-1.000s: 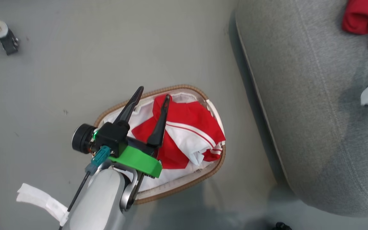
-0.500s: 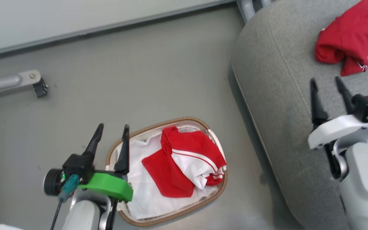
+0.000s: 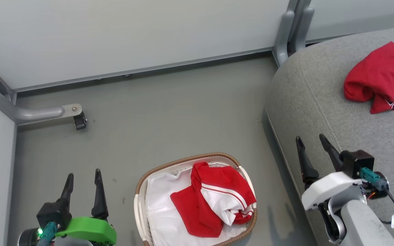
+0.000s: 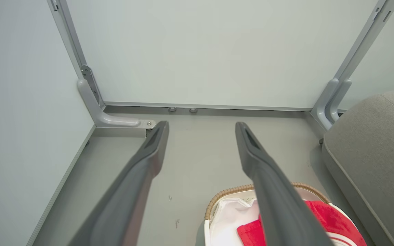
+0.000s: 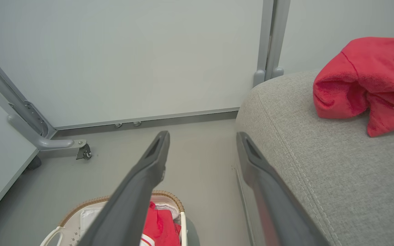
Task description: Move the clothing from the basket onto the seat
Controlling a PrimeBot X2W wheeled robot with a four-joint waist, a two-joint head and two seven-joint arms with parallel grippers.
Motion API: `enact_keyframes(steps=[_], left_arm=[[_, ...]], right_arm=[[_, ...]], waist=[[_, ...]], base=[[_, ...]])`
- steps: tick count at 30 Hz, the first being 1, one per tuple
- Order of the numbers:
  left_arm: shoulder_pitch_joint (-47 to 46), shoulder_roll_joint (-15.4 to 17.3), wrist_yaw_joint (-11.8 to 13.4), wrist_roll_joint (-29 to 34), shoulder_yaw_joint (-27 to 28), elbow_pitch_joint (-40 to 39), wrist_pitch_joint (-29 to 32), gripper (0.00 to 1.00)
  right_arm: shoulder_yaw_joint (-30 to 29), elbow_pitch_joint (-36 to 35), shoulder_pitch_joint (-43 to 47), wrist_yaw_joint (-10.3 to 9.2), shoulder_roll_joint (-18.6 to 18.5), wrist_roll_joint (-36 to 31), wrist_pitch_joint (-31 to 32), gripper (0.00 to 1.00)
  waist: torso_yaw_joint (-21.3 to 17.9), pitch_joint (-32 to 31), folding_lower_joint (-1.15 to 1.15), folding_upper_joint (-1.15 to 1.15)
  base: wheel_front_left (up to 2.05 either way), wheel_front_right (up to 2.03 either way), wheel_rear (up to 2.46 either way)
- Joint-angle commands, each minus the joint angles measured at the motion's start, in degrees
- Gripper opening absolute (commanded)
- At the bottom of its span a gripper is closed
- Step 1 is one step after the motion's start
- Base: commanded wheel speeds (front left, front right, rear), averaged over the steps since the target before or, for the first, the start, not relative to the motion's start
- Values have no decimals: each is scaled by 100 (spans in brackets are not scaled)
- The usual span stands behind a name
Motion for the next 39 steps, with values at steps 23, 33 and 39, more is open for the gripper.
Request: enact_keyframes(steps=[23, 33, 39], left_arm=[[582, 6, -84, -221, -308, -1, -4, 100], [-437, 9, -294, -433, -1234, 660, -4, 100], [-1231, 12, -369, -595, -1747, 1259, -3, 100]], right_arm=[[-67, 28, 710, -8, 244, -97, -25, 100], [-15, -366, 6, -8, 185, -50, -25, 100], [-8, -701, -413, -7, 155, -28, -25, 100]], waist=[[183, -545, 0, 0], [-274, 449, 0, 0], [-619, 1156, 0, 0]], base=[[0, 0, 0], [0, 0, 0], [0, 0, 0]])
